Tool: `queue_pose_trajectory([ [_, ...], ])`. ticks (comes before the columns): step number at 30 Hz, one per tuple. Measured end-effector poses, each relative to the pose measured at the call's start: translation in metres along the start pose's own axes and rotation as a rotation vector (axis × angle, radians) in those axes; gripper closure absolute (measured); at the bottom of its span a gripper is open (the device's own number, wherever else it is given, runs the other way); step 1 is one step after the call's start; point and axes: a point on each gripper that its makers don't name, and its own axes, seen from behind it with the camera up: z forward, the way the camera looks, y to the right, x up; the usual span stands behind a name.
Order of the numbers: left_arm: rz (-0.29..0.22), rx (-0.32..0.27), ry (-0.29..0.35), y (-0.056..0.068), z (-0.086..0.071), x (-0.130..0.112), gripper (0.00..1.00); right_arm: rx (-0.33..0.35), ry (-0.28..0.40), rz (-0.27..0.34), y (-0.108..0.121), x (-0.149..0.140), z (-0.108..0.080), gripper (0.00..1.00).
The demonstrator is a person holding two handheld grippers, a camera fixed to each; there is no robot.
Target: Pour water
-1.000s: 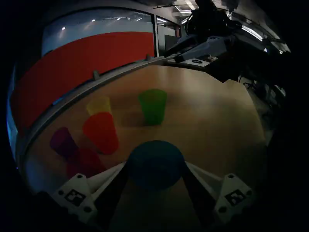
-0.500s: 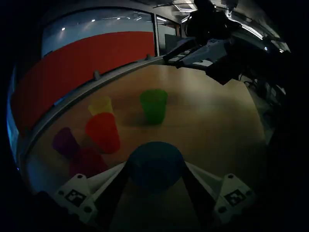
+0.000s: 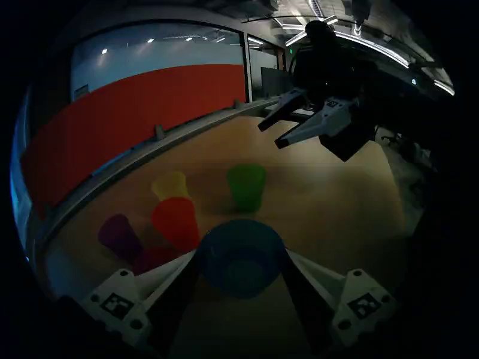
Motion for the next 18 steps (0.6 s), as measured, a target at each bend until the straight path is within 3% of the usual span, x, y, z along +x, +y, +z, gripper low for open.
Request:
queue_pose_trajectory([
  [18,-0.049,0.055,0.144,-0.020,-0.028,0.046,0.12,0.004,-0.008,0.007,-0.002,-0.014,0.008,0.00],
])
